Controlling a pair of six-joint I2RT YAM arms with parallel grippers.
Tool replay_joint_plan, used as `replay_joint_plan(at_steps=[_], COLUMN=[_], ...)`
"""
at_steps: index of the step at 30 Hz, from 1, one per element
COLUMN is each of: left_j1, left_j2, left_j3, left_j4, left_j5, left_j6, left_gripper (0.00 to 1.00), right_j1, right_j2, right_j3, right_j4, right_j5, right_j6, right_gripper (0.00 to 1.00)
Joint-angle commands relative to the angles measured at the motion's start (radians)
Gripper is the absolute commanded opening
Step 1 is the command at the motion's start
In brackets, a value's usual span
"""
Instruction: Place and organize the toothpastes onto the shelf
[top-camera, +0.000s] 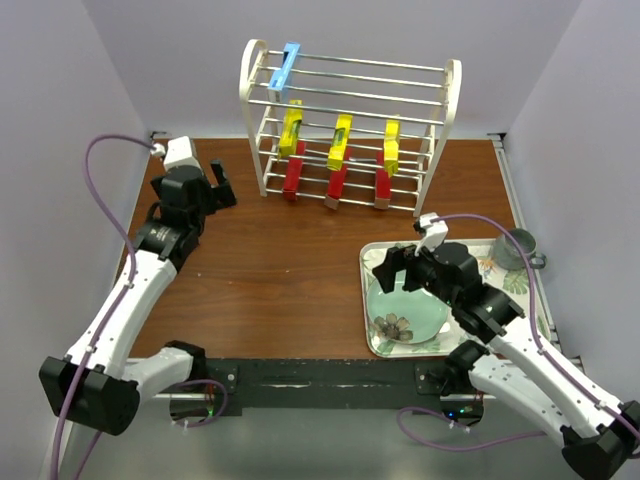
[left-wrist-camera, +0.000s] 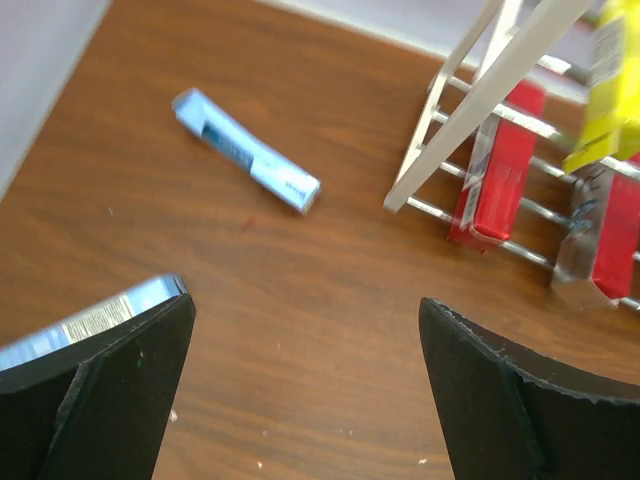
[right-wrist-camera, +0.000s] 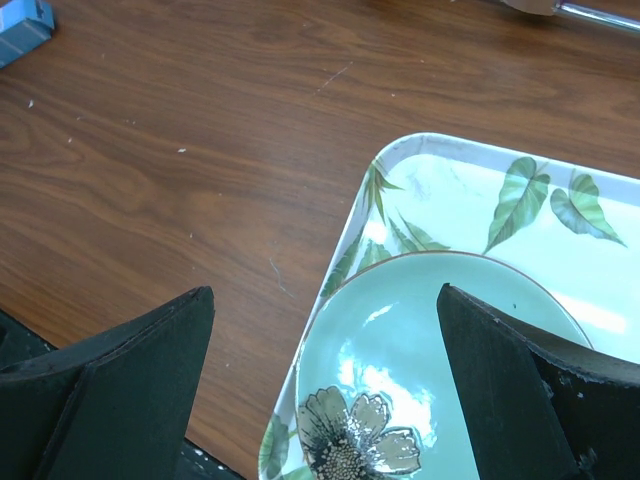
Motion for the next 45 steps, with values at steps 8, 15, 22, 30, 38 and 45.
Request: replay_joint_plan(at_steps=[8,15,22,30,38,45], left_j1=[0.007,0.015,0.073,0.089,0.09,0.108], left_j2=[0.149,0.4,0.58,0.761,0.845,0.899], left_j3=[-0.148,-0.082,-0.001,0.117,0.163,0.211], left_j4=[0.267,0.376,0.459,0.485,0.401,0.321], left_j5=[-0.111,-0.267,-0.262,-0.231,-0.257,-0.234], left_j6=[-0.375,-0.438,-0.502,-0.519,-0.616,-0.619], left_gripper=[0.99,0.87,0.83,0.81,0.76,0.63], right_j1=[0.002,0.002,0.002,0.002,0.002,0.002], right_j2=[0.009,0.009,0.059,0.145,0.191,0.193], right_j3=[-0.018,-0.028,-0.016,0.007,0.002,-0.008], right_j4=[0.05,0.056,0.062,0.079,0.1,0.113], right_j5=[-0.083,-0.074,-0.063,-0.063,-0.059,-0.054], right_j6=[-0.096,-0.121,-0.151,-0.177,-0.193,-0.196], right_gripper=[0.98,0.98,0.98,0.98,0.98,0.99])
